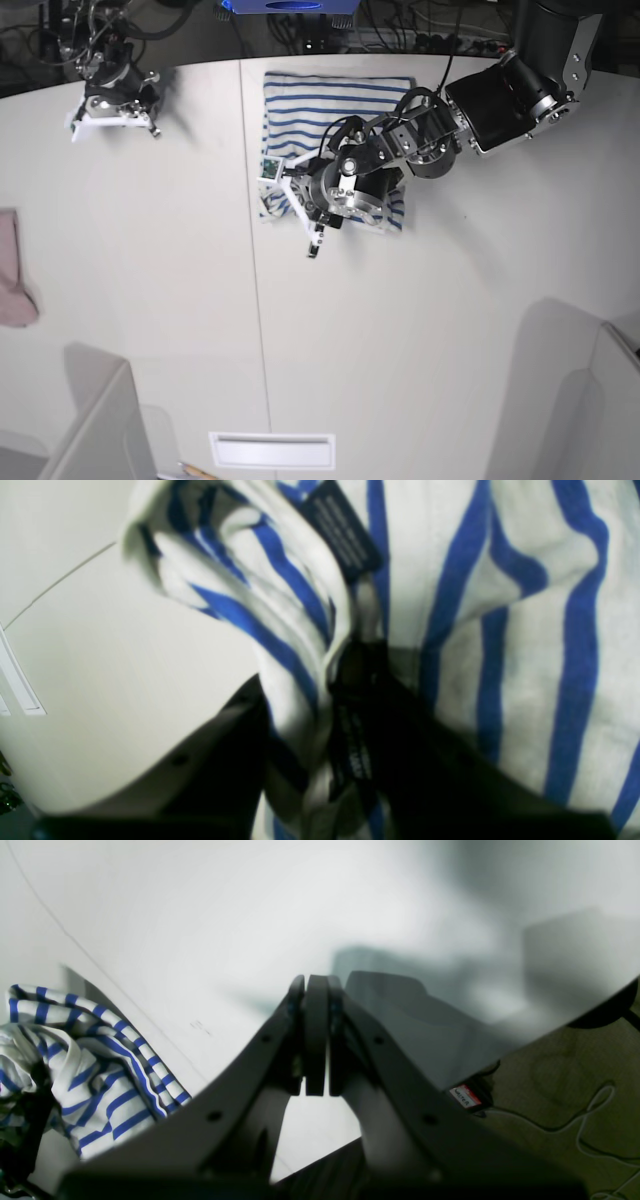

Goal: Fold the T-shirt properly
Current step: 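Press and smooth the folded shirt with the left gripper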

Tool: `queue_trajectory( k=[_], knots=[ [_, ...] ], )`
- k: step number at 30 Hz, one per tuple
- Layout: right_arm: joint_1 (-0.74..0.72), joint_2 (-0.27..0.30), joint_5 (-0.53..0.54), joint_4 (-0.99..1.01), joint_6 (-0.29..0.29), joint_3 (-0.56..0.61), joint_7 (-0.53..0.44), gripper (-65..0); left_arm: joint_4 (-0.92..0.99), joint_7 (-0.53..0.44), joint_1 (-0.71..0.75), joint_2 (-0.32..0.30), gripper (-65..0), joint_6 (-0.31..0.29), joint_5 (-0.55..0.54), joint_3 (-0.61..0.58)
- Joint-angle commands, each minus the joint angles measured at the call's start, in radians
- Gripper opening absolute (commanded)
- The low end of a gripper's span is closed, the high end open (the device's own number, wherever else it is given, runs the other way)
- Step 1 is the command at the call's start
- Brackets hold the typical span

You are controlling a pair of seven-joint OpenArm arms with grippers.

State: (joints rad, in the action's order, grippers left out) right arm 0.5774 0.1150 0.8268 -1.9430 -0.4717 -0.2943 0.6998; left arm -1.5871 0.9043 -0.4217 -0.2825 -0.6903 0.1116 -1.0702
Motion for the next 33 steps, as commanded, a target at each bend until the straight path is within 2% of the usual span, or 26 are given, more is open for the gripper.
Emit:
queue_trajectory(
  k=[1, 8, 11, 13, 17, 23, 25, 27, 31, 33],
  knots=[
    [0.0, 0.009, 0.001, -0.019, 0.003, -0.003, -0.009, -65.0, -0.016, -0.003, -0.029, 0.006, -58.6, -0.008, 0.007, 0.009],
    [-0.003, 0.013, 0.001, -0.019, 0.003, 0.033, -0.01, -65.0, 0.003, -0.003, -0.065, 0.004, -26.0, -0.008, 0.006, 0.009],
    [-0.017, 0.015, -0.004, -0.017, 0.003, 0.065, -0.013, -65.0, 0.001, -0.003, -0.081, 0.006, -15.8, -0.008, 0.003, 0.011],
    [-0.027, 0.01, -0.004, -0.014, 0.003, 0.071, -0.009, -65.0, -0.006, -0.003, -0.09, 0.007, -12.5, -0.008, 0.004, 0.014],
    [-0.043, 0.015, -0.005, -0.012, 0.003, 0.1, -0.012, -65.0, -0.048, -0.001, -0.125, 0.007, -12.3, -0.008, -0.002, 0.02],
    [-0.053, 0.018, -0.007, -0.016, 0.003, 0.093, -0.015, -65.0, -0.172, 0.005, -0.111, 0.007, -12.3, -0.008, -0.008, 0.215],
    [-0.053, 0.024, -0.007, -0.019, 0.003, 0.093, -0.016, -65.0, -0.229, 0.057, -0.093, 0.007, -12.7, -0.008, -0.008, 0.282],
    [-0.053, 0.056, -0.007, -0.023, 0.003, 0.1, -0.024, -65.0, -0.281, 0.103, -0.056, 0.007, -12.7, -0.008, -0.008, 0.361],
    [-0.035, 0.114, -0.007, -0.026, 0.003, 0.129, -0.107, -65.0, -0.345, 0.109, 0.059, 0.001, -13.8, -0.008, -0.006, 0.485],
    [-0.017, 0.153, -0.007, -0.034, 0.003, 0.155, -0.159, -65.0, -0.378, 0.109, 0.113, -0.001, -22.4, -0.008, -0.006, 0.542]
  ],
)
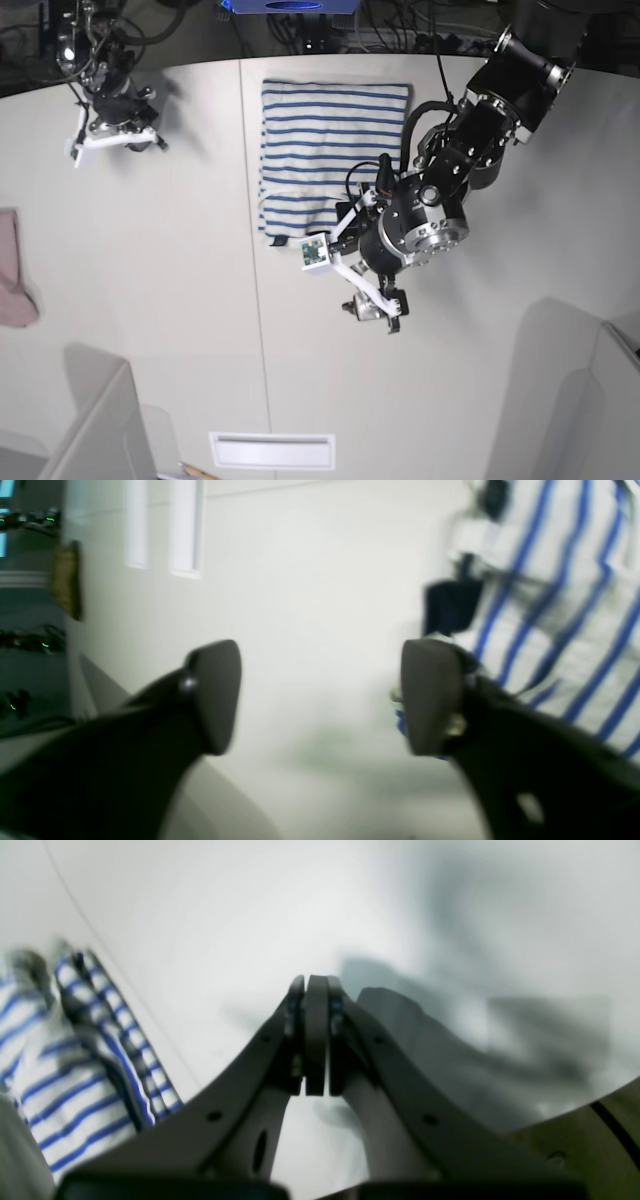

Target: Fold the T-shirt properly

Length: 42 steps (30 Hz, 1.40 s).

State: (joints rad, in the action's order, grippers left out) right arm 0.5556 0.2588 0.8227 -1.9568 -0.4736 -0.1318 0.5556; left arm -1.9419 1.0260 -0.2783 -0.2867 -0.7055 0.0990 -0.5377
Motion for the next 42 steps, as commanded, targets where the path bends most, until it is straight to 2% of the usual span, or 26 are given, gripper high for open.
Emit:
queue_trajectory(
  k=[1, 4, 5, 6, 8, 9, 12, 14, 16, 18, 20, 22, 24, 29, 34, 36, 40, 42],
  knots=[
    [0.017, 0.026, -0.004, -0.026, 0.005, 0.008, -0.042, -65.0, -0.034, -0.013, -0.005, 0.002, -29.1, 0.007, 0.006, 0.043],
    [0.048, 0.066, -0.004, -0.037, 0.023, 0.039, -0.122, -65.0, -0.041, -0.013, 0.054, 0.002, -52.5, 0.007, 0.008, 0.123],
    [0.063, 0.072, -0.004, -0.039, 0.051, 0.041, -0.145, -65.0, -0.049, -0.013, 0.069, 0.002, -61.2, 0.007, 0.011, 0.15],
    [0.076, 0.073, -0.004, -0.04, 0.086, 0.036, -0.161, -65.0, -0.06, -0.013, 0.084, 0.002, -65.0, 0.007, 0.008, 0.178],
    [0.102, 0.073, -0.03, -0.04, 0.174, 0.033, -0.199, -65.0, -0.067, -0.013, 0.121, 0.002, -65.0, 0.007, 0.006, 0.247],
    [0.114, 0.072, -0.078, -0.04, 0.212, 0.034, -0.217, -65.0, -0.067, -0.014, 0.138, 0.002, -65.0, 0.007, 0.006, 0.279],
    [0.157, 0.05, -0.302, -0.039, 0.299, 0.045, -0.302, -65.0, -0.067, -0.031, 0.218, 0.007, -65.0, 0.007, 0.006, 0.402],
    [0.191, -0.009, -0.457, -0.033, 0.338, 0.037, -0.406, -65.0, -0.067, -0.106, 0.296, 0.008, -65.0, 0.007, 0.006, 0.489],
    [0.237, -0.072, -0.604, -0.022, 0.398, 0.011, -0.553, -65.0, -0.067, -0.267, 0.397, 0.005, -65.0, 0.007, 0.006, 0.56],
    [0.263, -0.129, -0.69, 0.006, 0.456, -0.021, -0.711, -65.0, -0.064, -0.473, 0.509, 0.008, -65.0, 0.007, 0.006, 0.623],
    [0.283, -0.186, -0.728, 0.041, 0.51, -0.061, -0.849, -65.0, -0.058, -0.715, 0.621, 0.01, -65.0, 0.007, 0.005, 0.683],
    [0.301, -0.218, -0.728, 0.067, 0.566, -0.095, -0.925, -65.0, -0.057, -0.91, 0.724, 0.011, -65.0, 0.007, 0.005, 0.741],
    [0.323, -0.227, -0.73, 0.096, 0.608, -0.116, -0.972, -65.0, -0.057, -1.064, 0.833, 0.031, -65.0, 0.007, 0.005, 0.798],
    [0.352, -0.226, -0.73, 0.167, 0.611, -0.174, -1.052, -65.0, -0.011, -1.324, 1.048, 0.105, -65.0, 0.007, 0.005, 0.896],
    [0.372, -0.227, -0.728, 0.224, 0.611, -0.292, -1.064, -65.0, 0.195, -1.585, 1.181, 0.148, -65.0, 0.007, 0.005, 0.908],
    [0.384, -0.227, -0.728, 0.238, 0.611, -0.335, -1.1, -65.0, 0.299, -1.694, 1.212, 0.149, -65.0, 0.007, 0.005, 0.908],
    [0.438, -0.22, -0.736, 0.319, 0.611, -0.325, -1.221, -65.0, 0.513, -1.897, 1.249, 0.151, -65.0, 0.007, 0.005, 0.908],
    [0.473, -0.187, -0.741, 0.365, 0.611, -0.28, -1.276, -65.0, 0.615, -1.99, 1.258, 0.149, -65.0, 0.007, 0.006, 0.908]
  ],
)
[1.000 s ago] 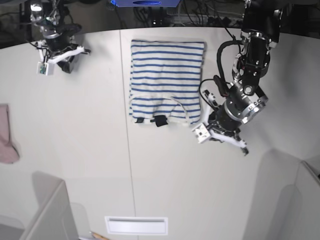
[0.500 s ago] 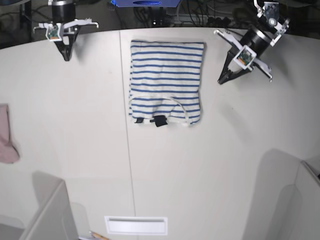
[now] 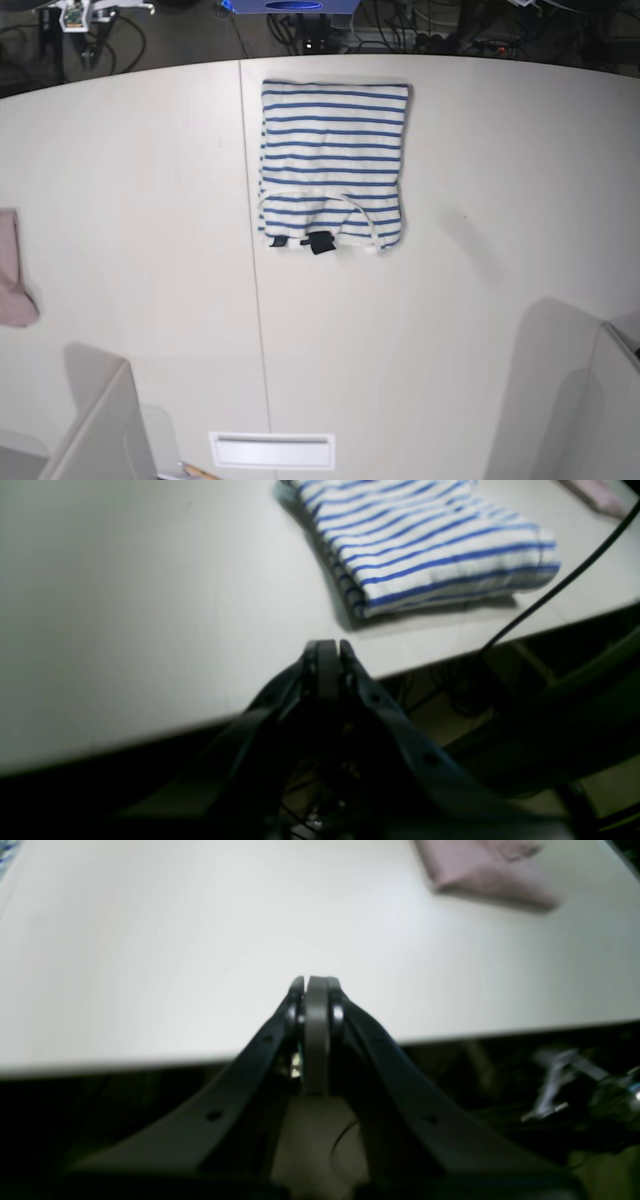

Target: Fold the T-shirt properly

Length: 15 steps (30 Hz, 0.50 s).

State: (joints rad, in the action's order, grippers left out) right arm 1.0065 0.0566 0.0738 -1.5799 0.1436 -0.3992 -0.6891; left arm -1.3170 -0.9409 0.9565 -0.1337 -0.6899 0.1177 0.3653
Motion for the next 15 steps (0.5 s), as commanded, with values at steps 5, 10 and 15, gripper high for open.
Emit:
queue_trajectory(
  k=[5, 10, 15],
  knots=[
    [0.093, 0.094, -0.007, 0.135, -0.006, 0.133, -0.045, -65.0, 0.256, -0.229, 0.035, -0.01, -65.0, 0.011, -0.002, -0.007],
    [0.022, 0.147, -0.007, 0.427, -0.006, 0.299, -0.045, -65.0, 0.581, -0.352, -0.043, -0.011, -65.0, 0.011, 0.0, -0.009],
    [-0.139, 0.147, -0.007, 0.746, -0.006, 0.432, -0.045, -65.0, 1.029, -0.455, -0.247, -0.042, -65.0, 0.011, 0.015, -0.009]
  ],
)
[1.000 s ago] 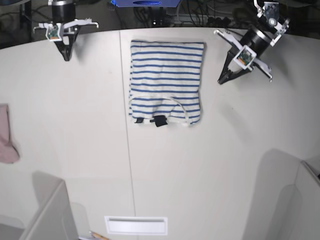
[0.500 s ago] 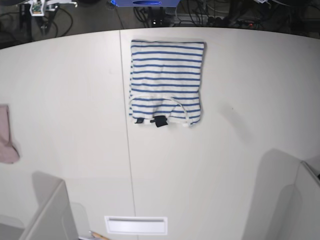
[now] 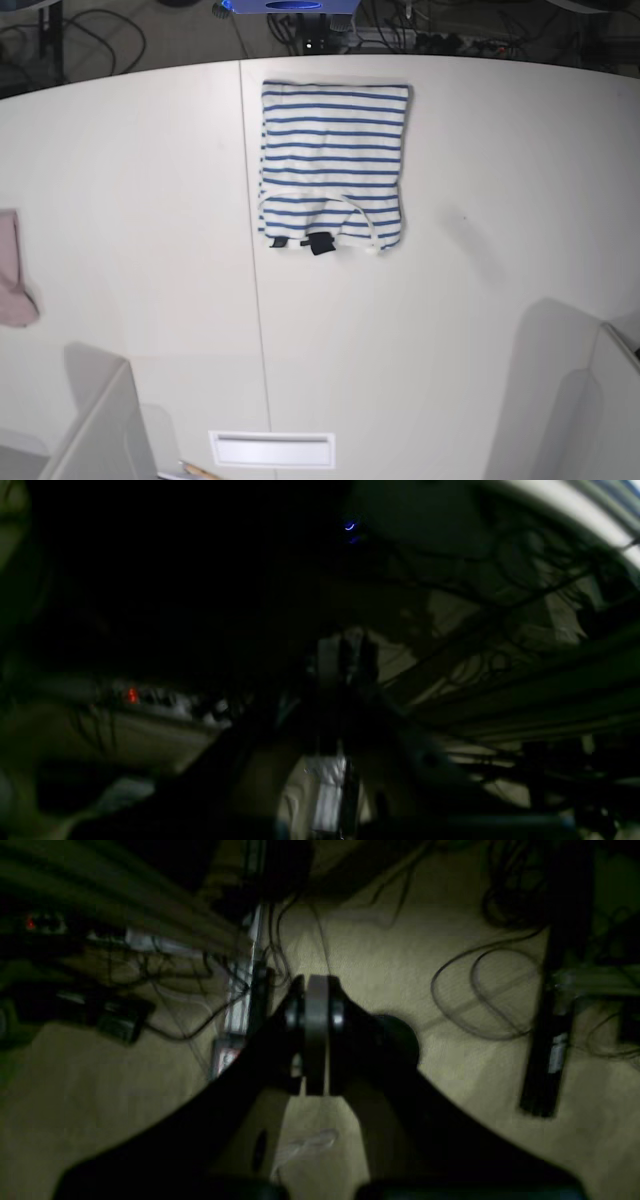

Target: Fold the T-shirt properly

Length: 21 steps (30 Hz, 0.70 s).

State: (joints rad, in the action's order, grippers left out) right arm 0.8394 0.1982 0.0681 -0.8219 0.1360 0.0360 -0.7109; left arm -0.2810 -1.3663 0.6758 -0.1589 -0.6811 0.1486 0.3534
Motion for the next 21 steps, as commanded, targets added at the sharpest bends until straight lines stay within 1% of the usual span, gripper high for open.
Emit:
queue_trajectory(
  k=[1, 3, 4, 5, 6, 7, 9, 11, 13, 16, 18, 20, 21],
  knots=[
    [-0.004, 0.004, -0.001, 0.049, 0.001, 0.017, -0.023, -65.0, 0.078, -0.03, -0.012, -0.026, -65.0, 0.002, 0.009, 0.003],
    [-0.058, -0.003, -0.001, 0.163, 0.001, 0.055, -0.022, -65.0, 0.213, -0.026, -0.092, -0.043, -65.0, 0.004, 0.056, 0.016],
    [-0.087, -0.004, -0.001, 0.226, 0.001, 0.075, -0.022, -65.0, 0.262, -0.015, -0.124, -0.052, -65.0, 0.016, 0.076, 0.016],
    [-0.114, -0.009, -0.001, 0.279, 0.001, 0.095, -0.022, -65.0, 0.281, 0.003, -0.149, -0.058, -65.0, 0.033, 0.092, 0.009],
    [-0.148, -0.021, -0.001, 0.341, 0.001, 0.124, -0.011, -65.0, 0.281, 0.041, -0.172, -0.06, -65.0, 0.053, 0.104, 0.005],
    [-0.188, -0.029, -0.001, 0.415, 0.001, 0.153, 0.02, -65.0, 0.281, 0.109, -0.192, -0.063, -65.0, 0.074, 0.124, 0.005],
    [-0.288, -0.044, 0.0, 0.553, 0.001, 0.206, 0.135, -65.0, 0.281, 0.278, -0.224, -0.063, -65.0, 0.108, 0.176, 0.005],
    [-0.368, -0.087, 0.003, 0.654, 0.001, 0.224, 0.231, -65.0, 0.24, 0.423, -0.236, -0.063, -65.0, 0.149, 0.227, 0.005],
    [-0.426, -0.127, 0.003, 0.706, 0.001, 0.224, 0.267, -65.0, 0.185, 0.549, -0.241, -0.057, -65.0, 0.217, 0.273, 0.005],
    [-0.47, -0.17, 0.003, 0.724, 0.001, 0.224, 0.293, -65.0, 0.156, 0.684, -0.256, -0.057, -65.0, 0.291, 0.334, 0.005],
    [-0.49, -0.187, 0.003, 0.726, 0.001, 0.224, 0.345, -65.0, 0.157, 0.75, -0.287, -0.057, -65.0, 0.327, 0.38, 0.005],
    [-0.506, -0.202, 0.003, 0.726, 0.001, 0.224, 0.403, -65.0, 0.159, 0.796, -0.305, -0.057, -65.0, 0.363, 0.412, 0.006],
    [-0.51, -0.205, 0.003, 0.724, 0.001, 0.222, 0.422, -65.0, 0.159, 0.801, -0.307, -0.057, -65.0, 0.375, 0.421, 0.011]
  ],
)
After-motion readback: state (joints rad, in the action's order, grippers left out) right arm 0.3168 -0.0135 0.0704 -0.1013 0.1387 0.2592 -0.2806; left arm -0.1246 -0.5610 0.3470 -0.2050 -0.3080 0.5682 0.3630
